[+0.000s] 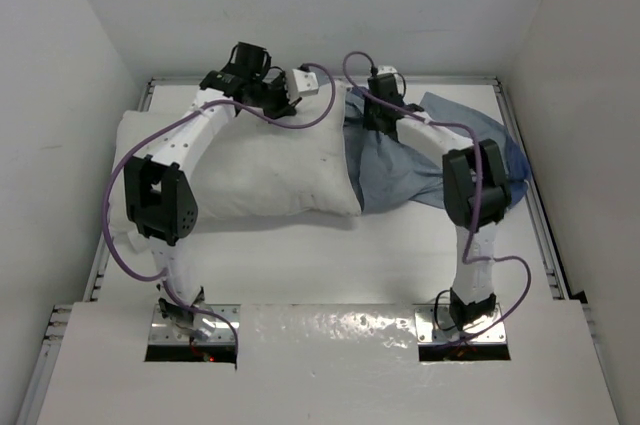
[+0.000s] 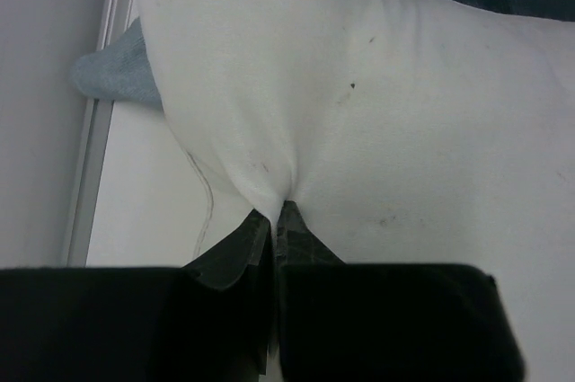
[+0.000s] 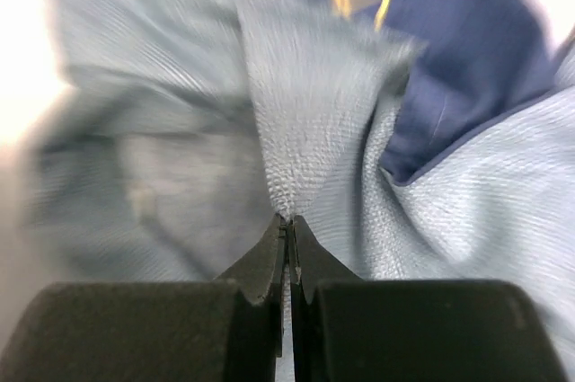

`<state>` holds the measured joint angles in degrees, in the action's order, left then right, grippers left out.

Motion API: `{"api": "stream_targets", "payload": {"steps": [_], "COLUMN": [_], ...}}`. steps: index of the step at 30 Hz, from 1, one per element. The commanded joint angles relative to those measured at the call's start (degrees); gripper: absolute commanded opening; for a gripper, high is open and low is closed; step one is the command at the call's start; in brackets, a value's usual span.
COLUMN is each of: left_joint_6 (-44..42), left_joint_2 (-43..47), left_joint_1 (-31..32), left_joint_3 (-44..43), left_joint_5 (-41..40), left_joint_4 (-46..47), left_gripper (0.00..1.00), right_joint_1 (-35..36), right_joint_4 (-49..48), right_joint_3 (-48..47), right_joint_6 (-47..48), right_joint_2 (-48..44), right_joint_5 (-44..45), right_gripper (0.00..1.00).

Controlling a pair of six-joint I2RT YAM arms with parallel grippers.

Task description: Put the pillow into the pillowcase

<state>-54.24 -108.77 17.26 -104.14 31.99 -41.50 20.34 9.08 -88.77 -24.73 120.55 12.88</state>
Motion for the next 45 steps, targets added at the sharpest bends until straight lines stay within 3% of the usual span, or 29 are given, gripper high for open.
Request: {"api": "stream_targets", "payload": {"steps": [1,7,14,16,21,26,34,36,37,40,41,45], "left_joint_6": [-7.28,-7.12,-6.67,-2.13,13.96,14.42,12.41,11.70,11.52,10.83,10.39,10.20], "left_joint_2": [1.02,-0.82,-4.61,-4.52,-5.48,-9.87,-12.78,-14.36,-14.80,-13.84,-13.31,-10.06], "left_joint_1": [2.60,5.77,7.53,7.70,7.09,6.39,6.91,6.91,6.83,6.83,6.74,6.39], "left_joint_3": [-0.46,1.74,-2.91,-1.95,-0.45,-7.04,-5.99,-6.77,-7.48,-10.73,-11.52,-13.98], "left_joint_5": [2.73,3.61,5.63,5.28,-8.76,-14.58,-14.40,-16.86,-17.13,-13.90,-12.84,-8.97], "left_joint_4": [-2.80,-0.09,0.80,5.61,27.29,29.54,34.54,35.26,34.91,30.27,29.11,25.42], "left_gripper": [0.00,0.00,0.00,0.00,0.00,0.00,0.00,0.27,0.52,0.81,0.85,0.92], "right_joint_1": [-0.21,0.84,3.04,3.13,3.83,4.01,4.01,4.01,3.92,4.01,3.92,3.22], "right_joint_4": [-6.17,-6.27,-5.83,-5.66,-1.88,3.30,7.00,6.30,6.30,12.61,14.02,15.00], "right_joint_3": [1.67,3.25,5.45,5.54,6.68,9.32,8.62,7.48,6.43,-1.99,-3.85,-3.70], "right_joint_6": [2.49,3.89,4.87,4.52,5.92,9.08,10.49,9.71,9.88,12.95,13.39,13.93], "right_joint_2": [-11.46,-18.06,-20.97,-21.50,-23.60,-27.99,-27.74,-26.16,-25.29,-21.16,-20.54,-23.16], "right_joint_5": [-2.93,-13.75,-16.13,-17.36,-20.26,-22.46,-23.62,-22.38,-20.72,-17.92,-16.42,-9.91], "right_gripper": [0.00,0.00,0.00,0.00,0.00,0.00,0.00,0.02,0.36,0.94,0.99,0.98]}}
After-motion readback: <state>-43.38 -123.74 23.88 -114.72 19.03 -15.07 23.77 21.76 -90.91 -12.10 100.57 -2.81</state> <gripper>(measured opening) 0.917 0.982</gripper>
